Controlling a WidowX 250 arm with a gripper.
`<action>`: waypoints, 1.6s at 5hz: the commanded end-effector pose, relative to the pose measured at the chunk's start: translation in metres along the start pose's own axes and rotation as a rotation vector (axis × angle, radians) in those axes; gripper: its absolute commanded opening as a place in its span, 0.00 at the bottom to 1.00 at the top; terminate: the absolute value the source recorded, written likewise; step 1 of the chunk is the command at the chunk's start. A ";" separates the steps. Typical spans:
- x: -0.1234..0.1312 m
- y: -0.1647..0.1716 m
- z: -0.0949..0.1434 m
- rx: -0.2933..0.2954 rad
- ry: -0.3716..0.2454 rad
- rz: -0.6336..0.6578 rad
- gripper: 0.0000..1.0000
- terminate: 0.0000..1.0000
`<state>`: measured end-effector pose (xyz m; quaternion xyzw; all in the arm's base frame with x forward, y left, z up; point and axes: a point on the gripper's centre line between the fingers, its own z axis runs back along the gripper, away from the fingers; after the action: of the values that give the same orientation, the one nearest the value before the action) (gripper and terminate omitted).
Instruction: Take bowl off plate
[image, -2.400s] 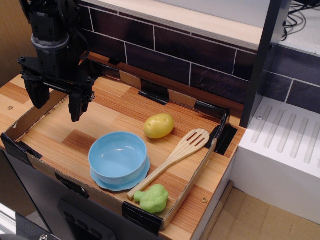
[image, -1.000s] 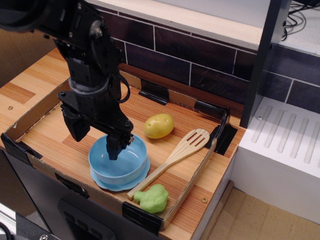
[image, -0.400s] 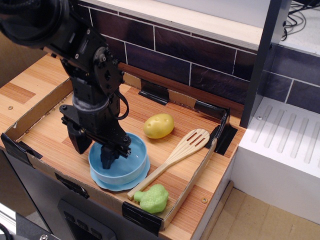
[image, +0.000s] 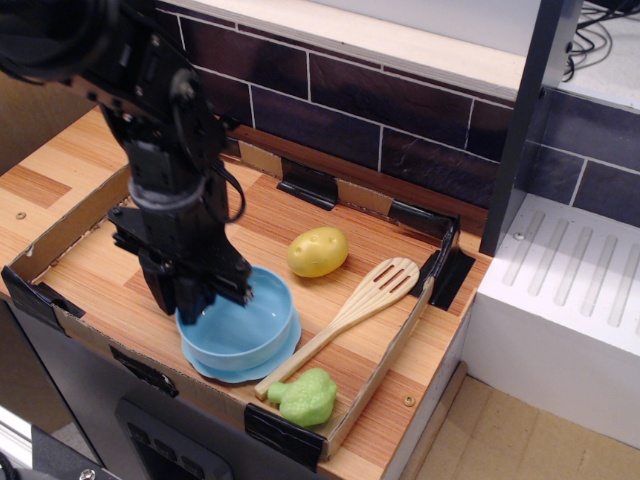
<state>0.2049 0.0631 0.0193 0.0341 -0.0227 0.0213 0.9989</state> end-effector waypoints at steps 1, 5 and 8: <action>0.014 0.028 0.040 -0.041 -0.082 0.058 0.00 0.00; 0.073 0.098 0.003 0.029 -0.066 0.254 0.00 0.00; 0.089 0.088 0.004 0.012 -0.055 0.276 1.00 0.00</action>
<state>0.2849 0.1479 0.0206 0.0295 -0.0322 0.1620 0.9858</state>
